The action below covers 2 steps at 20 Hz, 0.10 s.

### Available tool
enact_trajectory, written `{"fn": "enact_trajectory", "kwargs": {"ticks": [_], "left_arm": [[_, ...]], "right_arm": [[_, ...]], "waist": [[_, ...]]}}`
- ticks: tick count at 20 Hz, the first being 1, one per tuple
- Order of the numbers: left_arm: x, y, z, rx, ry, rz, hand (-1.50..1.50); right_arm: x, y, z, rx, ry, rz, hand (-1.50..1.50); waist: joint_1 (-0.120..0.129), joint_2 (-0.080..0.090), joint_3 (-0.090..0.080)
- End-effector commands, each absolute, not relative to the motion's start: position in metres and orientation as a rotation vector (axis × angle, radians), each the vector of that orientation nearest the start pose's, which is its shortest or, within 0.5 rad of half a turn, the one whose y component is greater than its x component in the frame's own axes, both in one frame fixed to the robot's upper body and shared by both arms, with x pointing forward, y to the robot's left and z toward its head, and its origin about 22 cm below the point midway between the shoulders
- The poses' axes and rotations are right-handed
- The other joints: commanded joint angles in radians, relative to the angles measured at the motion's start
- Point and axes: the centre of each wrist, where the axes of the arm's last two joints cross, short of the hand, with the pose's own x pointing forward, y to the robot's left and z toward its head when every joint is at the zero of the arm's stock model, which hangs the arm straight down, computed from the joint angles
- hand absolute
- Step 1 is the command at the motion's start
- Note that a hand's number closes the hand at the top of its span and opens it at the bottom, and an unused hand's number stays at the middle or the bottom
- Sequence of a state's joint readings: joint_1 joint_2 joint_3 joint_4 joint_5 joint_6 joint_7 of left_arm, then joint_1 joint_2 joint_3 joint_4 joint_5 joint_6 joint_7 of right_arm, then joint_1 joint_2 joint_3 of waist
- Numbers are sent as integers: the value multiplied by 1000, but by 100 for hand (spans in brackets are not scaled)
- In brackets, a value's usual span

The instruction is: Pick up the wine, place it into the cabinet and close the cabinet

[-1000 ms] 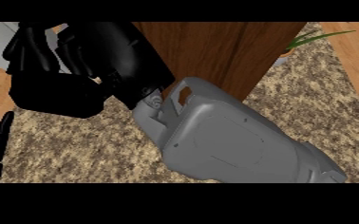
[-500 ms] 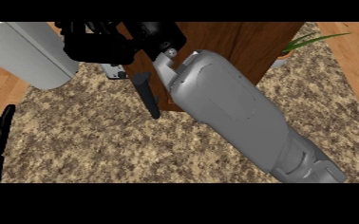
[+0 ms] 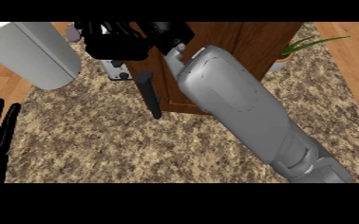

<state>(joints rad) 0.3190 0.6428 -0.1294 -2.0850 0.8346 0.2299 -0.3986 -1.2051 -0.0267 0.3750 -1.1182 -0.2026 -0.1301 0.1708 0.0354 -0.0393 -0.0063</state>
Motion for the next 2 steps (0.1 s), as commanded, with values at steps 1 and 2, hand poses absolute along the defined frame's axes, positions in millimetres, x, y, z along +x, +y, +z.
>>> {"fn": "enact_trajectory", "kwargs": {"ticks": [1,2], "left_arm": [[160,301,93,-216,-1942,222,-150],[169,306,97,-203,-1966,235,-150]], "right_arm": [[399,-29,230,142,-1872,613,150],[401,-35,231,138,-1881,632,150]], "waist": [[-4,49,4],[-13,53,4]]}}
